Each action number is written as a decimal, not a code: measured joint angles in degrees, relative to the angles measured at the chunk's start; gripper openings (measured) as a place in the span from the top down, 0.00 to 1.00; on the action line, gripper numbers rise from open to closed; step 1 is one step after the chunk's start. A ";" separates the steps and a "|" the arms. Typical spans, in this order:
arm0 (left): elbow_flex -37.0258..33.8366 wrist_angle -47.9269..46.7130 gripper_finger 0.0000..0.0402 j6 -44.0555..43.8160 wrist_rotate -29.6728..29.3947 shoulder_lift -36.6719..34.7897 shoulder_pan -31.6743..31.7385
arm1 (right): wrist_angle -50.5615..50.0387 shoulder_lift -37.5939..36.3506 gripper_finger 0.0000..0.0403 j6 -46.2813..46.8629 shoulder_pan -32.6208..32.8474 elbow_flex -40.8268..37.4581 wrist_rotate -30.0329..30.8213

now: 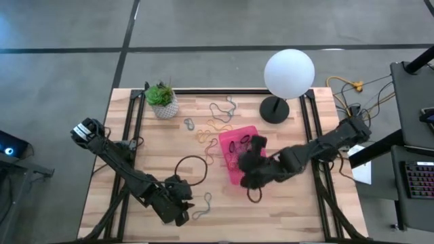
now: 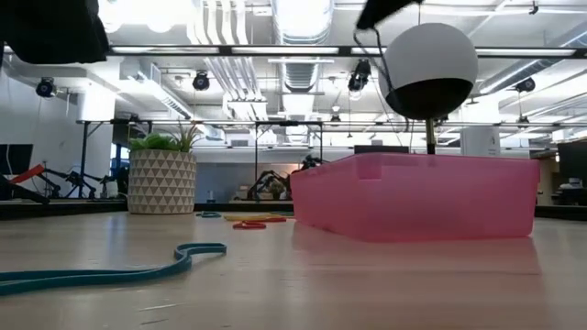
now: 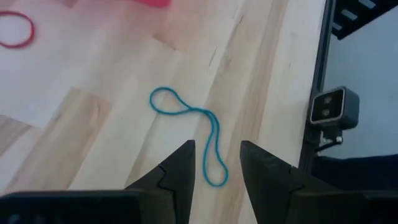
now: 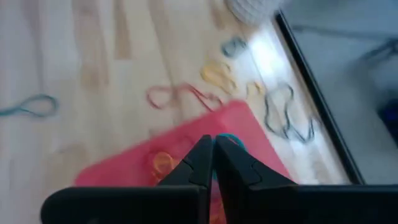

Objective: Pick and place rubber bands into bin
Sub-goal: Put the blue rubber band into the pink bin

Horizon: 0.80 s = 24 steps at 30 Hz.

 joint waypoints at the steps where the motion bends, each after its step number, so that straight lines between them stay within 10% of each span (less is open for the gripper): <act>1: 0.00 0.14 0.72 0.00 -0.53 0.00 0.02 | -0.82 0.11 0.98 1.02 -0.91 -0.34 -1.43; 14: -0.35 -1.11 0.72 -6.12 2.46 -0.04 0.98 | -0.95 9.10 0.82 1.49 -4.40 -9.84 -26.89; 24: -0.37 -5.02 0.72 -6.05 11.47 -0.04 -0.37 | -0.72 6.59 0.53 0.89 3.82 -10.62 -14.55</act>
